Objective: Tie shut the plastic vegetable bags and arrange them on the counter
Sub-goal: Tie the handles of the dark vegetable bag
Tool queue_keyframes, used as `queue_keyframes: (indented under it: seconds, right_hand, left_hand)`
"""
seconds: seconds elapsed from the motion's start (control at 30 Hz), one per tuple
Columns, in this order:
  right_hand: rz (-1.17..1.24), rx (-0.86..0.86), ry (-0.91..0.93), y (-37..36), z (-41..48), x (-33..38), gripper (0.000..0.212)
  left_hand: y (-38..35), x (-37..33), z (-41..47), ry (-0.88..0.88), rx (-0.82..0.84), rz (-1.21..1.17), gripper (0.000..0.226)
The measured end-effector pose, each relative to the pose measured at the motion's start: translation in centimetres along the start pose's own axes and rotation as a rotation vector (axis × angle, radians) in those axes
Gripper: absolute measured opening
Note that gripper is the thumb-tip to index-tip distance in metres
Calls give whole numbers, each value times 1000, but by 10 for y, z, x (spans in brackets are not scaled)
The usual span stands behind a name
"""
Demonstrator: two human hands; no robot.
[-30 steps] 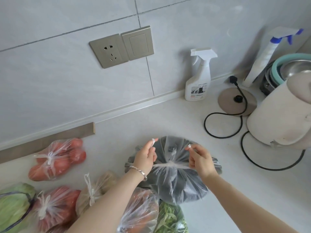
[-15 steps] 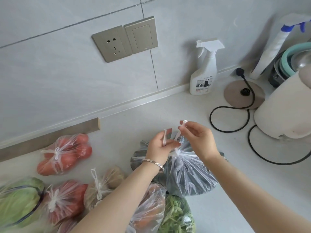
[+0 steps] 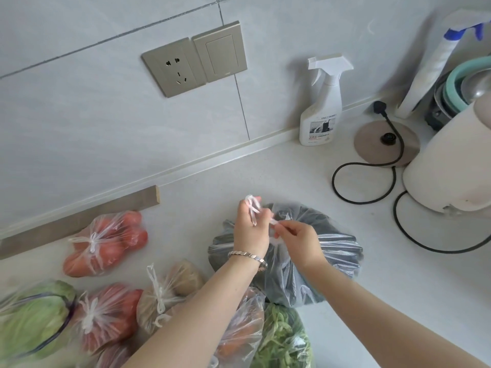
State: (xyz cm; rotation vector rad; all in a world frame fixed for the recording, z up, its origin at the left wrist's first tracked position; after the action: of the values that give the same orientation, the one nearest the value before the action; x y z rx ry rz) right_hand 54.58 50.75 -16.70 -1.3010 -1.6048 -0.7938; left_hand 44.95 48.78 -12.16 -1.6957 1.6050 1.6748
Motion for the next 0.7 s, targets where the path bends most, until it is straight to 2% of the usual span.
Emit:
queue_keyframes:
  seconds: [0.03,0.1,0.17,0.23,0.3,0.43,0.53,0.6,0.7]
  right_hand:
    - [76,-52,-74,-2,3,-1,23]
    - [130,-102,-173,-6,6,-3,23]
    - [138,-145,-200,-10,7,-4,28]
    - [247,-254,-280,-10,8,-7,35]
    - [331,-303,-324,-12,5,-5,37]
    - [152,-23,-49,-18,-5,1,51]
    - [89,141,30,-12,-8,-5,40]
    - [47,157,41,-10,-7,-6,34]
    - [33,73,34,-13,-4,-3,43]
  left_hand:
    - [2,-6,-1,-7,-38,57,7]
    - [3,-16,-1,11,-79,113,12]
    - [3,-24,-2,99,-94,105,7]
    - [4,-27,-4,176,-130,77,6]
    - [4,-29,-6,147,-130,47,8]
    - [2,-38,-2,-14,53,34,22]
    - [0,-38,10,-2,189,6,21]
    - [-6,-34,15,30,304,-14,22]
    - [-9,-24,18,4,425,74,25]
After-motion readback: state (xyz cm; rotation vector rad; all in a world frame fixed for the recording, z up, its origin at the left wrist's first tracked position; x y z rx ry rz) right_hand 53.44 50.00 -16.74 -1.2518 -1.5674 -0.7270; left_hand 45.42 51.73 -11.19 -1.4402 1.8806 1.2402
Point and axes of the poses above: each hand's wrist, its own z-axis towards the middle knuckle, its own y-axis out of the back of the hand, x = y × z, the point moved 2 cm from there along z, towards the middle knuckle, and after that the axes turned 15 degrees about z, right-handed, at the moved point
